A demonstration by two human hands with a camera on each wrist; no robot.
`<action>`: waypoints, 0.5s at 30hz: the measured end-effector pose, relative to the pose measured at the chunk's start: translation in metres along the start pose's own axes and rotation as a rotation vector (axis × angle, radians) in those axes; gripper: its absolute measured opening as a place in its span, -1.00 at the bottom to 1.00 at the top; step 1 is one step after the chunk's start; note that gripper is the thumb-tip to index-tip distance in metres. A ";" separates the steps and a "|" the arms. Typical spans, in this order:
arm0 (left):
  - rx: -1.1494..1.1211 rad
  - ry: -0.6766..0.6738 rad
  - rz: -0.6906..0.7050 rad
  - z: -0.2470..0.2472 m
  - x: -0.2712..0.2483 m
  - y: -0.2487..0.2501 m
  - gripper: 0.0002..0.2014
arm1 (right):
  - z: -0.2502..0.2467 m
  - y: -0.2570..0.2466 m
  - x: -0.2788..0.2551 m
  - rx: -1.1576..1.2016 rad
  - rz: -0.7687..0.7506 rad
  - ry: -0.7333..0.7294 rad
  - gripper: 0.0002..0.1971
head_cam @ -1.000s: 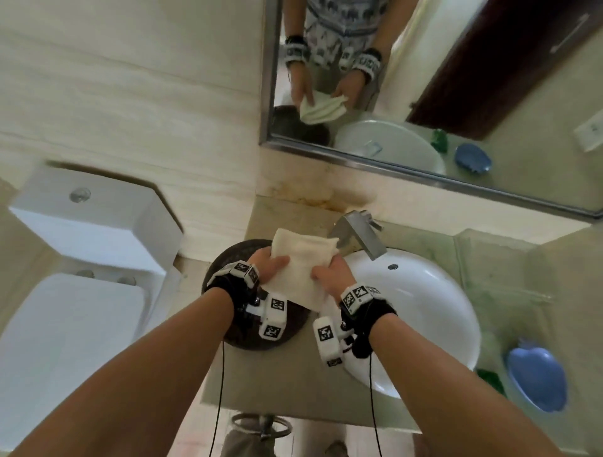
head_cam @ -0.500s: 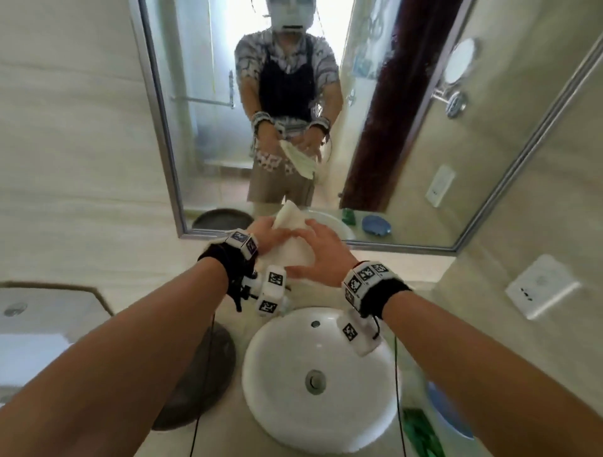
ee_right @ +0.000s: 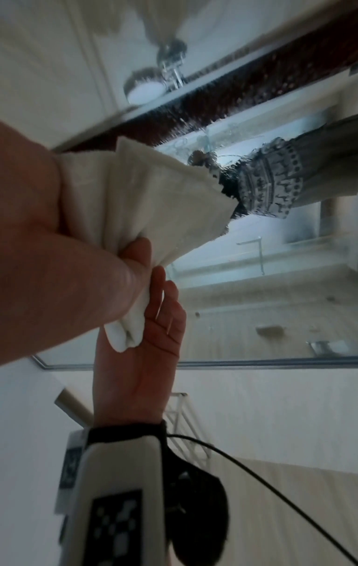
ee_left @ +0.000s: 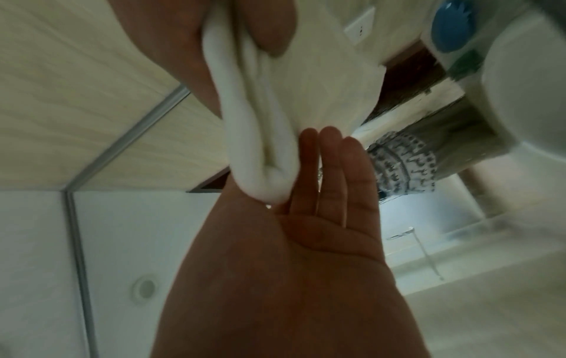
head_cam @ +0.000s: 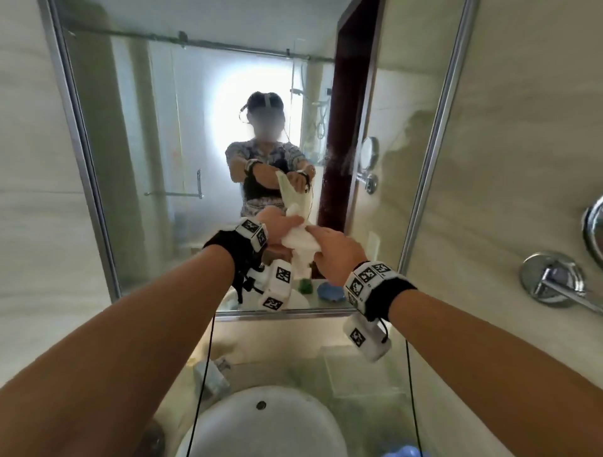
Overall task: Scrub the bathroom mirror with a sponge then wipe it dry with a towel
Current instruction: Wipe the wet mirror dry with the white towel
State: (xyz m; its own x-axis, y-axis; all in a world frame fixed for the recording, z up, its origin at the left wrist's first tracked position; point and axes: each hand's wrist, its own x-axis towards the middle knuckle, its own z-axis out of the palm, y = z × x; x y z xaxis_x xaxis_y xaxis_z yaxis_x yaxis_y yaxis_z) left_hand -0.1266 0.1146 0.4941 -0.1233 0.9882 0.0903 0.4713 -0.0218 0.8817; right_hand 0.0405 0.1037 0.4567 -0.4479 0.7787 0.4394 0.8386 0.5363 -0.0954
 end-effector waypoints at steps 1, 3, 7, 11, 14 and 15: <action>0.003 0.011 0.048 0.001 0.007 0.012 -0.64 | -0.012 0.008 0.005 0.024 0.010 0.018 -0.41; 0.079 0.042 0.151 0.000 0.018 0.036 -0.56 | -0.033 0.025 0.017 0.044 0.029 0.065 -0.41; 0.566 0.158 0.392 -0.016 0.049 0.080 -0.56 | -0.072 0.057 0.044 0.056 0.088 0.171 -0.40; 0.860 0.286 0.473 -0.035 0.089 0.120 -0.58 | -0.109 0.089 0.079 0.063 0.159 0.247 -0.38; 0.928 0.325 0.496 -0.050 0.116 0.140 -0.44 | -0.137 0.109 0.101 0.034 0.201 0.302 -0.36; 0.965 0.341 0.506 -0.055 0.123 0.145 -0.43 | -0.144 0.116 0.107 0.031 0.219 0.327 -0.37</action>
State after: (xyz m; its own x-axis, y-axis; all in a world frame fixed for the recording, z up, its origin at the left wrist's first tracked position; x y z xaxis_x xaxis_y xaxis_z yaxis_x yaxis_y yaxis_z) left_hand -0.1211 0.2250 0.6588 0.1103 0.8035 0.5850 0.9909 -0.1346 -0.0020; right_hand 0.1344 0.2023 0.6214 -0.1328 0.7337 0.6664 0.8915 0.3822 -0.2432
